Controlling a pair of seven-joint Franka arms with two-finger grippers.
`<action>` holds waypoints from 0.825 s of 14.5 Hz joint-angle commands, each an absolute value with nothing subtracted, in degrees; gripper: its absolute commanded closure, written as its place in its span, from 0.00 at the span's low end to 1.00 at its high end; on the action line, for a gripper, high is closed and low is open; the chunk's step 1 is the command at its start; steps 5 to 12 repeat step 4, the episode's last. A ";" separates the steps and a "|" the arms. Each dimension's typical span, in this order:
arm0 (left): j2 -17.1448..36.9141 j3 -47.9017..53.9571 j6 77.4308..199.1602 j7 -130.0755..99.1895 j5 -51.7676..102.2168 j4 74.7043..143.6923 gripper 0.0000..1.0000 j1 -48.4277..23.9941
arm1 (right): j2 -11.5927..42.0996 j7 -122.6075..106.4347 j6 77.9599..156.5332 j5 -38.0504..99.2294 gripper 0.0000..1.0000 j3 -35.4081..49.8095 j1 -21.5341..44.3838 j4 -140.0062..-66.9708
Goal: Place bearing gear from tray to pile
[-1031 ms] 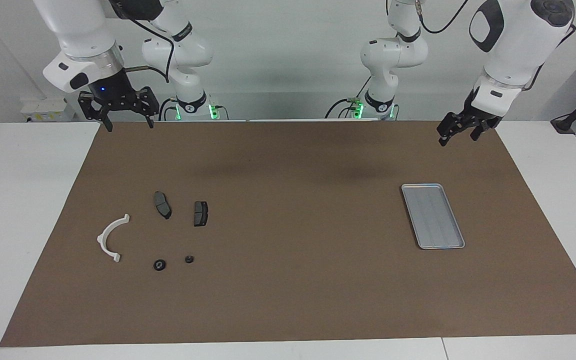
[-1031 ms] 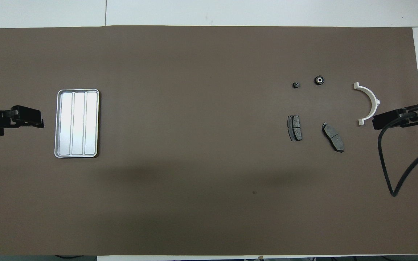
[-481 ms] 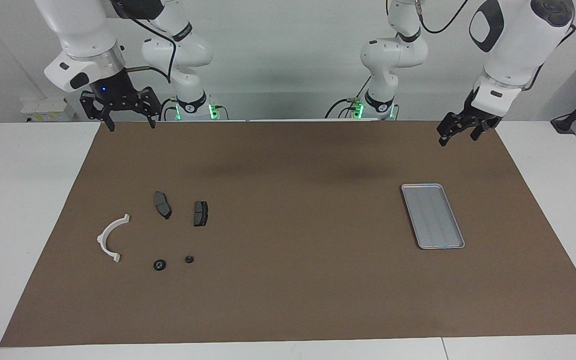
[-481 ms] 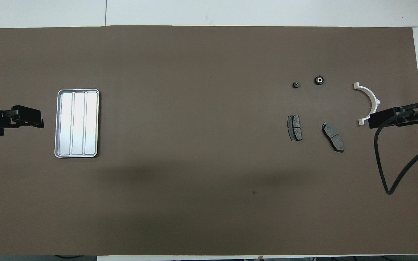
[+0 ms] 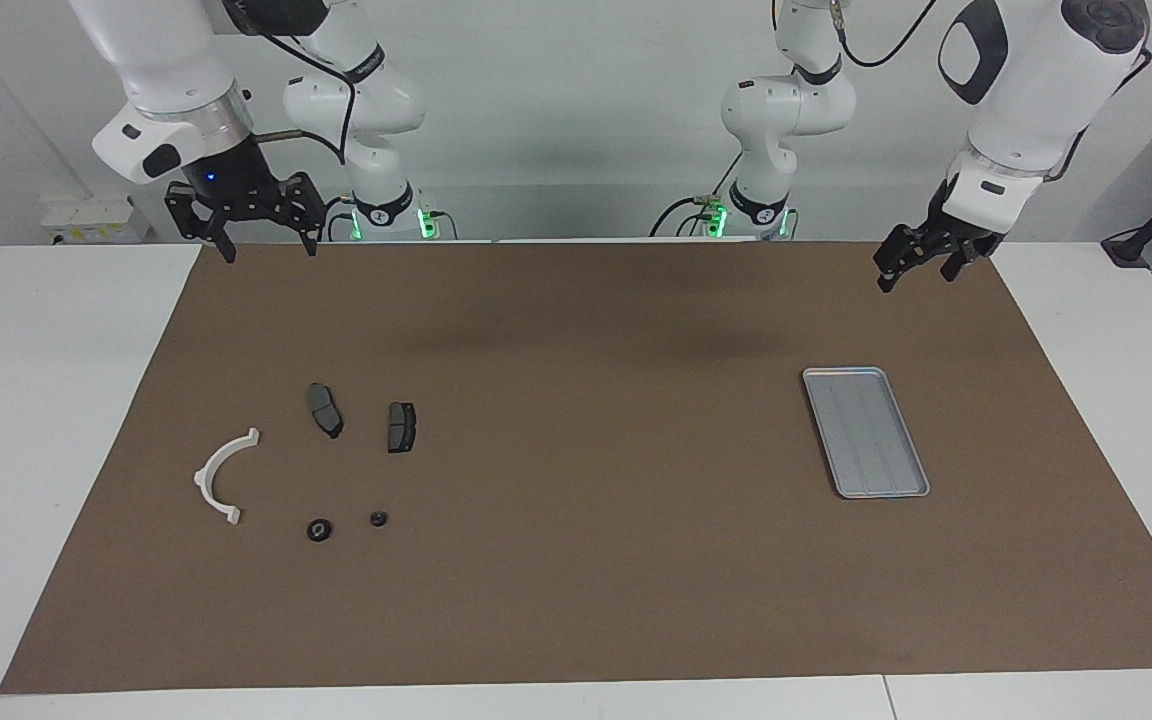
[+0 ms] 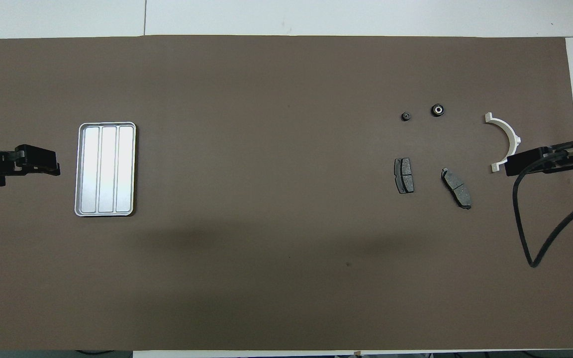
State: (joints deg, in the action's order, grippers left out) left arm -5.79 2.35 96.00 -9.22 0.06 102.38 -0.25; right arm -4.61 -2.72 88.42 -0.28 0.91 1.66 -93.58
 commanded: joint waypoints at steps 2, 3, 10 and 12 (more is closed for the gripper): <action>-6.42 2.46 95.01 -8.70 0.35 102.30 0.00 0.09 | -4.13 -2.02 89.03 0.35 0.00 1.32 0.97 -92.99; -6.50 2.46 95.01 -8.70 0.35 102.30 0.00 0.00 | -4.13 -2.11 88.95 0.35 0.00 1.32 0.97 -92.99; -6.50 2.46 95.01 -8.70 0.35 102.30 0.00 0.00 | -4.13 -2.11 89.03 0.35 0.00 1.32 0.88 -92.99; -6.50 2.46 95.01 -8.70 0.35 102.30 0.00 0.00 | -4.13 -2.11 89.03 0.35 0.00 1.32 0.88 -92.99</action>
